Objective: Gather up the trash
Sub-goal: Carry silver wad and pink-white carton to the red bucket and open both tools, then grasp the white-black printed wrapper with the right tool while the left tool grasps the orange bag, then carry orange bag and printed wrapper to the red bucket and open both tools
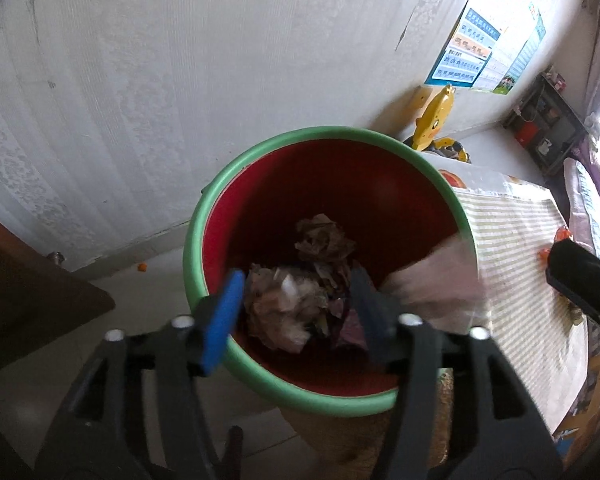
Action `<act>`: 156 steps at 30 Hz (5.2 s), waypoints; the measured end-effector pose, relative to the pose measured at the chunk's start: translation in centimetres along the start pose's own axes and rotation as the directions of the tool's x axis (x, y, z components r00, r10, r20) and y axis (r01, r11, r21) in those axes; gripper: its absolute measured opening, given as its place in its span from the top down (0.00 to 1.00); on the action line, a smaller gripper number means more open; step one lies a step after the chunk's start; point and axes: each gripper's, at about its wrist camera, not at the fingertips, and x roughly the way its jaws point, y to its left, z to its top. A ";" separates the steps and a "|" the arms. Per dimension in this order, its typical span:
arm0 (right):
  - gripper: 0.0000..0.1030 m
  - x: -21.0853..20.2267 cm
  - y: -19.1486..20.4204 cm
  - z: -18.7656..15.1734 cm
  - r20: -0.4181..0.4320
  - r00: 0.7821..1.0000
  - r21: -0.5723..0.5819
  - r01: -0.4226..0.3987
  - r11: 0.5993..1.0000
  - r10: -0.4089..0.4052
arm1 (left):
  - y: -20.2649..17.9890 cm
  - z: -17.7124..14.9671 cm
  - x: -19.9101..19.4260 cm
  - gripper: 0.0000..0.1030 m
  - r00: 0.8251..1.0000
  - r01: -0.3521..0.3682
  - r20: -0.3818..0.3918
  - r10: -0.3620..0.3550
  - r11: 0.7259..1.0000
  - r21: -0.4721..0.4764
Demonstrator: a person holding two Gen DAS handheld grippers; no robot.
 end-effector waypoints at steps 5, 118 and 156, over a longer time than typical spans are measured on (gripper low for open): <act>0.42 -1.8 -4.4 -0.9 0.026 0.998 0.072 0.053 0.996 -0.055 | -0.5 0.1 -0.2 0.34 1.000 0.000 -0.003 0.000 1.000 0.008; 0.79 -18.4 -17.9 -10.8 0.117 0.922 0.299 0.323 0.898 -0.370 | -21.9 -6.1 -5.6 0.54 0.941 0.338 -0.079 -0.329 0.896 0.290; 0.51 -6.7 -13.3 -0.3 0.076 0.959 0.103 0.265 0.959 -0.273 | -4.1 0.3 -2.2 0.31 1.000 0.012 0.001 -0.012 0.999 0.048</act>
